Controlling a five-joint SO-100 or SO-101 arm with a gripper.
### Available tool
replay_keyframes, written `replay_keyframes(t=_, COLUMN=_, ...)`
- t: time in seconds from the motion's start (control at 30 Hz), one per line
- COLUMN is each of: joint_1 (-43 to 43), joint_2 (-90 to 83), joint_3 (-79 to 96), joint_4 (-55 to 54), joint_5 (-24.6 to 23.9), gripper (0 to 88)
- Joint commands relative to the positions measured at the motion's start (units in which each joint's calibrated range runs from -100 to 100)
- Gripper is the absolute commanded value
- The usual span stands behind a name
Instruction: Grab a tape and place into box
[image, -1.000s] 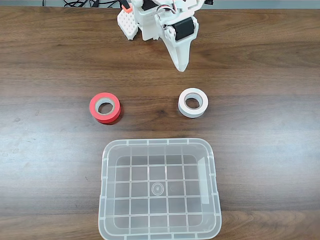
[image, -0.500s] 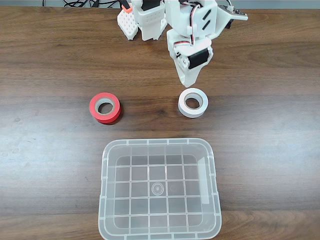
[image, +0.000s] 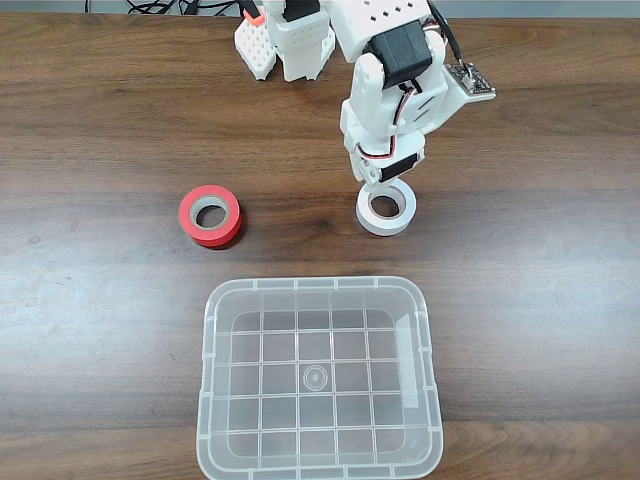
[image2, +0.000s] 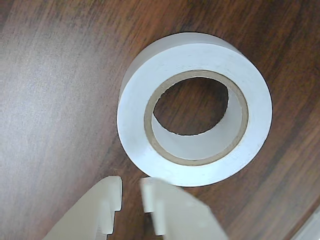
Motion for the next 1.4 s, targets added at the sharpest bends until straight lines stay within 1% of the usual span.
replay_keyframes(t=0.0, joint_1=-0.55, joint_2=-0.87, joint_3=-3.76, joint_4=0.45, joint_5=0.20, gripper=21.3)
replay_keyframes(t=0.07, joint_1=-1.50, joint_2=-0.79, joint_3=-3.68, joint_4=1.31, joint_5=0.31, gripper=23.7)
replay_keyframes(t=0.33, joint_1=-4.79, joint_2=-0.07, joint_3=-2.27, joint_4=2.16, joint_5=0.31, gripper=23.6)
replay_keyframes(t=0.57, joint_1=-4.13, joint_2=5.72, joint_3=-1.84, joint_4=1.31, joint_5=0.31, gripper=23.5)
replay_keyframes(t=0.67, joint_1=-4.06, joint_2=7.57, joint_3=-1.92, joint_4=-1.26, joint_5=0.31, gripper=23.2)
replay_keyframes(t=0.73, joint_1=-4.06, joint_2=8.54, joint_3=-1.92, joint_4=-2.03, joint_5=0.31, gripper=19.2)
replay_keyframes(t=0.87, joint_1=-4.06, joint_2=8.94, joint_3=-2.36, joint_4=-2.12, joint_5=0.31, gripper=6.7)
replay_keyframes(t=0.93, joint_1=-4.06, joint_2=8.70, joint_3=-2.36, joint_4=-2.63, joint_5=0.31, gripper=3.4)
replay_keyframes(t=1.03, joint_1=-4.06, joint_2=8.54, joint_3=-2.36, joint_4=-2.63, joint_5=0.36, gripper=1.8)
replay_keyframes(t=1.23, joint_1=-4.06, joint_2=8.38, joint_3=-2.36, joint_4=-2.29, joint_5=0.36, gripper=1.8)
replay_keyframes(t=1.37, joint_1=-3.91, joint_2=7.73, joint_3=-4.55, joint_4=0.11, joint_5=0.36, gripper=1.3)
